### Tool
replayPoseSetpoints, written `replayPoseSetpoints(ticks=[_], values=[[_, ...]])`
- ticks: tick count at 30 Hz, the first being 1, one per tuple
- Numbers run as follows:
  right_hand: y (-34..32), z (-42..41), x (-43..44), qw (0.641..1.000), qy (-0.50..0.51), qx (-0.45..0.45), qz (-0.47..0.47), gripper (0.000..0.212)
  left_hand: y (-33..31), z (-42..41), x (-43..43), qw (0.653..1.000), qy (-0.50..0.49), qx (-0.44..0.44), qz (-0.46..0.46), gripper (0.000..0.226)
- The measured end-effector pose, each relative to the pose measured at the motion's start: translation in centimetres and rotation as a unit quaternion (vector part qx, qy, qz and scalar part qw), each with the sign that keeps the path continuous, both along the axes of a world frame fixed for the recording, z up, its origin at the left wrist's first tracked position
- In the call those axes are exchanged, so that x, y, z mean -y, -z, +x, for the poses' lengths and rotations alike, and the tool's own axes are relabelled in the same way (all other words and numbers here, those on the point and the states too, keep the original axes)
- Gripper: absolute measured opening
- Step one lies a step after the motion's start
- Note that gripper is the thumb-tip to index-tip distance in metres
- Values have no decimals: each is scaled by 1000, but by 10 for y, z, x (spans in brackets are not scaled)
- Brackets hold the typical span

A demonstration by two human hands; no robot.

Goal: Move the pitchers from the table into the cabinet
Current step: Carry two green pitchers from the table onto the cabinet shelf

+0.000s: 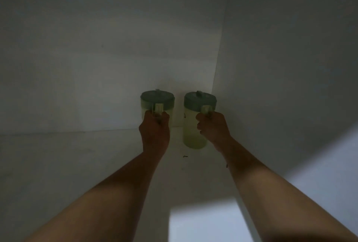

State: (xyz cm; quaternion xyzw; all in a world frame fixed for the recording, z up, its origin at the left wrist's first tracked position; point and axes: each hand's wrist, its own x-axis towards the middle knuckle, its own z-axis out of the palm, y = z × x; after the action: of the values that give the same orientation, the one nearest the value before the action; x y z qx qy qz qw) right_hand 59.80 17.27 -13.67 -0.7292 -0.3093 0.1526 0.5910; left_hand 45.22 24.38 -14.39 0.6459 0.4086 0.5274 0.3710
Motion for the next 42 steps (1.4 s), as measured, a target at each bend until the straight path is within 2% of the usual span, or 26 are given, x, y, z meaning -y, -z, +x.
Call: replayPoseSetpoints(ticks=[4,7,10,13,18,22,27,31,36,42], values=[[-6,0,-5,999,9,15,-32,35,-1,7,-7,1000,9,-20,-19,25],[-12,-1,-3,995,28,44,-83,59,-3,9,-7,998,17,-49,-22,37],[-16,-4,4,987,38,80,-134,67,-5,8,-7,996,19,-63,-59,52],[-22,-11,13,980,48,113,-158,76,-9,3,-4,994,-9,-86,-62,67],[-43,-34,34,965,79,159,-192,82,-27,-19,14,985,-58,-154,-44,76],[-64,-62,59,962,86,185,-184,75,-46,-45,32,979,-61,-195,-4,75],[-94,-109,97,954,73,207,-206,45,-68,-90,65,964,-12,-257,72,74],[-117,-157,136,945,67,233,-218,50,-93,-135,100,941,34,-311,128,68],[-133,-219,187,943,72,257,-200,34,-116,-203,149,909,38,-354,219,64],[-145,-311,237,940,48,290,-172,45,-130,-297,204,893,31,-359,270,61]])
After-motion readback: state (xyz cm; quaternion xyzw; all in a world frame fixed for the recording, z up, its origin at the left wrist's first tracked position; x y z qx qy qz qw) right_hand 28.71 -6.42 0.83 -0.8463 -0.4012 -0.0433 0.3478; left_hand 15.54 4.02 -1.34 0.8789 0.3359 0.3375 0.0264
